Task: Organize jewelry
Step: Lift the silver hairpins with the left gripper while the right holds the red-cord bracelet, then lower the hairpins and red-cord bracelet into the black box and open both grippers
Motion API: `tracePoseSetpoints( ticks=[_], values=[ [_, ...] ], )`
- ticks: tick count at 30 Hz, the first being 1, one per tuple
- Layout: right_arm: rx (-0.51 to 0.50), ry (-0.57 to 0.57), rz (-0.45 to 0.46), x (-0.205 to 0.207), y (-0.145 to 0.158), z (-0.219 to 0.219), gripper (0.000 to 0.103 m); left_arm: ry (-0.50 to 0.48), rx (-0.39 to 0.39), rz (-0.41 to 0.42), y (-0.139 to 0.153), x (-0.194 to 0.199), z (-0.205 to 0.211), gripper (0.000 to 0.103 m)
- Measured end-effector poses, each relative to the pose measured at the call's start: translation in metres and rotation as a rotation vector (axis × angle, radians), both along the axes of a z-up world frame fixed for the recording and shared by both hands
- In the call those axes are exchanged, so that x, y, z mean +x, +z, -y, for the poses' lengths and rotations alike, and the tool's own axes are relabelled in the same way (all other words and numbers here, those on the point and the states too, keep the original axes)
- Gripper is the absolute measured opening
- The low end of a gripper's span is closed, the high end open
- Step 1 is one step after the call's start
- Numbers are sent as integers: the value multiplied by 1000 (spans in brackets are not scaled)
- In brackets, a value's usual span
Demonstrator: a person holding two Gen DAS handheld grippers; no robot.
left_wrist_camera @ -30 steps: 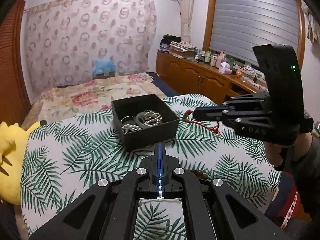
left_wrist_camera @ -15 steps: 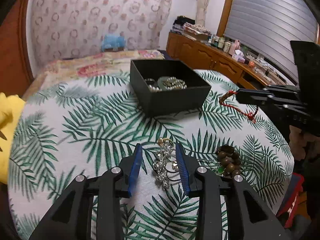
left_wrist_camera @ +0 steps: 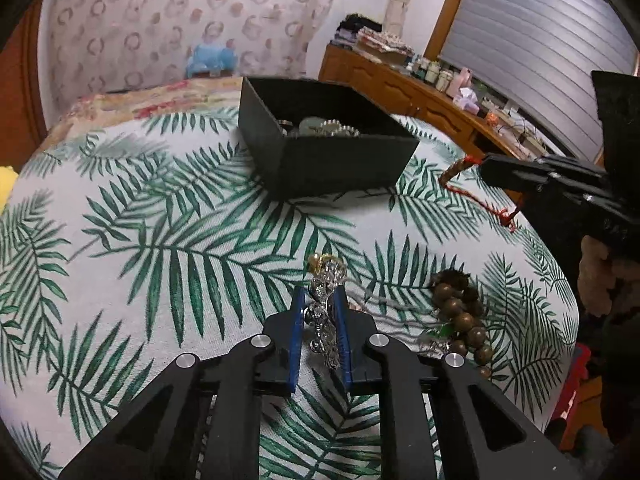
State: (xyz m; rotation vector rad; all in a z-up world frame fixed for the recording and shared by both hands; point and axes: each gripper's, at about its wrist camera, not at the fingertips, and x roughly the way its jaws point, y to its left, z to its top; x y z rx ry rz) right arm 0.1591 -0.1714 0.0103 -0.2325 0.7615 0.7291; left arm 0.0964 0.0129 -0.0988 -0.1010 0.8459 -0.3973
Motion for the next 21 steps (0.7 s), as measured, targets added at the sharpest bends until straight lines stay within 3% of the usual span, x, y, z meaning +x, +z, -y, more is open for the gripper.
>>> tracePoseSetpoints(
  ticks=[12,21],
  values=[
    [-5,-6,-7,1,-7,2,4,-10,-11,130,38,-24,18,8],
    [-4,-12,51,28,18,-10,4,17,-6,205,63,-24,23,8]
  ],
)
